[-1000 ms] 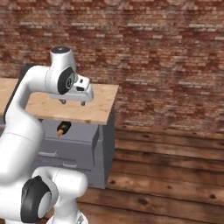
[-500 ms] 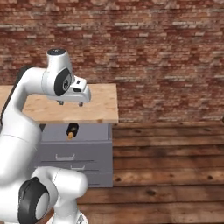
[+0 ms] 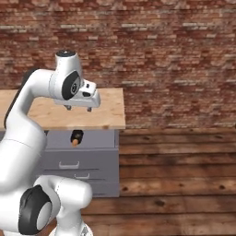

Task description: Restock the sink supplies by placing the sponge and soap dispenser on the counter and next to the sink. Make sure the soap dispenser is upright.

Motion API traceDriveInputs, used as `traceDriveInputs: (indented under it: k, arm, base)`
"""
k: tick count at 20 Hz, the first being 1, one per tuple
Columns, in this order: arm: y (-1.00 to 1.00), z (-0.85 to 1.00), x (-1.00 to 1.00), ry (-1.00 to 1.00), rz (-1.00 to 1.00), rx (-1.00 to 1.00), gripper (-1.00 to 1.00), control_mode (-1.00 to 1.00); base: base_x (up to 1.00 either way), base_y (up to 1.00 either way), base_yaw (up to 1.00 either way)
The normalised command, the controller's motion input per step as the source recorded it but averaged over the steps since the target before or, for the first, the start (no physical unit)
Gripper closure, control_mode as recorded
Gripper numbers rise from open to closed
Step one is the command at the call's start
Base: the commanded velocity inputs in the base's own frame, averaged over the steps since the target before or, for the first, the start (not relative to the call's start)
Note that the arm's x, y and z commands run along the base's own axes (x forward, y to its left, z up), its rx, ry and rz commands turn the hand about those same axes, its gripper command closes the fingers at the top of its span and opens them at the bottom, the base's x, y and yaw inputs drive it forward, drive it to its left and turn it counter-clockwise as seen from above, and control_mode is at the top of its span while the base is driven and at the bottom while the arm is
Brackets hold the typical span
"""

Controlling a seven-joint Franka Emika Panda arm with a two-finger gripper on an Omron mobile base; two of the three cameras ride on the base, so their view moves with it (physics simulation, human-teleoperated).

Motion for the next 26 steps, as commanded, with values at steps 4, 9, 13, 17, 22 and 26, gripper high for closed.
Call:
traceDriveInputs:
  k: [4, 9, 13, 17, 22, 26]
  arm:
    - [0.0, 0.0, 0.0, 0.0, 0.0, 0.0, -1.0, 1.0]
    - [0.0, 0.0, 0.0, 0.0, 0.0, 0.0, -1.0, 1.0]
    - [0.0, 0.0, 0.0, 0.0, 0.0, 0.0, -1.0, 1.0]
    - [0.0, 0.0, 0.0, 0.0, 0.0, 0.0, -1.0, 1.0]
    - [0.0, 0.0, 0.0, 0.0, 0.0, 0.0, -1.0, 1.0]
    - [0.0, 0.0, 0.0, 0.0, 0.0, 0.0, -1.0, 1.0]
  base:
    - [-0.02, 0.0, 0.31]
    - [-0.07, 0.0, 0.32]
    - [-0.02, 0.07, 0.17]
    - [0.0, 0.02, 0.01]
    - [0.01, 0.0, 0.0]
    - [0.0, 0.0, 0.0]
